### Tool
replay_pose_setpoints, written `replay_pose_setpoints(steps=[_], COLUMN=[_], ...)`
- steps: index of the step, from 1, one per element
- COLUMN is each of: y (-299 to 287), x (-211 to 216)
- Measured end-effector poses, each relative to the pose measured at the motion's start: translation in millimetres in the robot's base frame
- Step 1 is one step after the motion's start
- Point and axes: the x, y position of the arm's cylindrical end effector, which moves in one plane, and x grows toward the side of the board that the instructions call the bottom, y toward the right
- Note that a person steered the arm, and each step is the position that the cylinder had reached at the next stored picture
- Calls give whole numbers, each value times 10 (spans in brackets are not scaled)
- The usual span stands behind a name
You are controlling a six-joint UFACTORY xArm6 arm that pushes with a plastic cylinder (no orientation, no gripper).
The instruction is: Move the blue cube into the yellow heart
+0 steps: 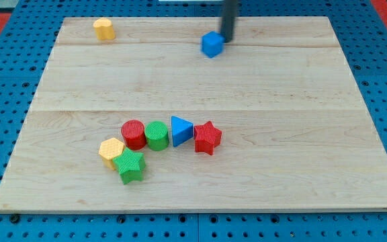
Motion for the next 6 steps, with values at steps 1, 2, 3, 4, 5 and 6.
replay_pose_setpoints(steps=[1, 2, 3, 4, 5, 6], y=[9, 550, -242, -1403, -1590, -768], x=[100, 373, 403, 106, 52, 224])
